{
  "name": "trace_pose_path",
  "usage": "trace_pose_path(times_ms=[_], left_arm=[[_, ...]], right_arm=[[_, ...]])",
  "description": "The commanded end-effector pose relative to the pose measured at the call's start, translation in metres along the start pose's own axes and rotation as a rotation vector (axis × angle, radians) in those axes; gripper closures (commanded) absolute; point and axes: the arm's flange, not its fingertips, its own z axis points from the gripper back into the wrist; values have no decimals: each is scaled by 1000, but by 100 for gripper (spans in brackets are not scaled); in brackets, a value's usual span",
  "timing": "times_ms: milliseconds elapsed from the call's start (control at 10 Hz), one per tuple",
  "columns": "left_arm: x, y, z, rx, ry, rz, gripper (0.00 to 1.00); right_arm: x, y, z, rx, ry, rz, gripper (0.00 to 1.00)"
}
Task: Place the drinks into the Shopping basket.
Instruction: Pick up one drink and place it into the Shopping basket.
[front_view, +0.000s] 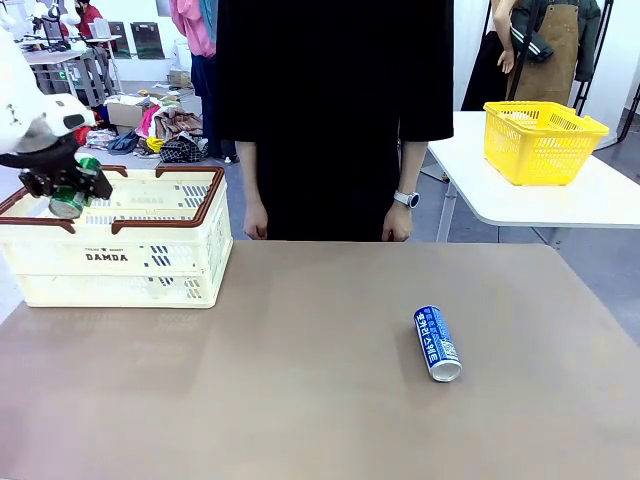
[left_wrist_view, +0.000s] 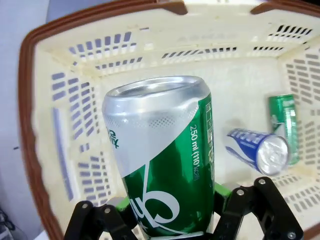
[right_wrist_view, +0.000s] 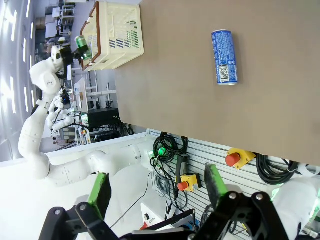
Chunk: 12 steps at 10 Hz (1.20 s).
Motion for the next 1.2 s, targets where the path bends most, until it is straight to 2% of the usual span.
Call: trace_pose_path(times_ms=[0,400,1000,1100], left_arm=[[16,11,-25,-48,48,-22,100],[-8,-7,-64,-31,148,-44,100],[-4,-25,-92,-62,222,-73,100],[-4,-25,-92,-63,220,-71,80]], right_arm=[[1,2,1,29,-2,25,0],[1,2,1,29,-2,25,0],[1,2,1,29,-2,25,0],[1,2,1,29,-2,25,0]])
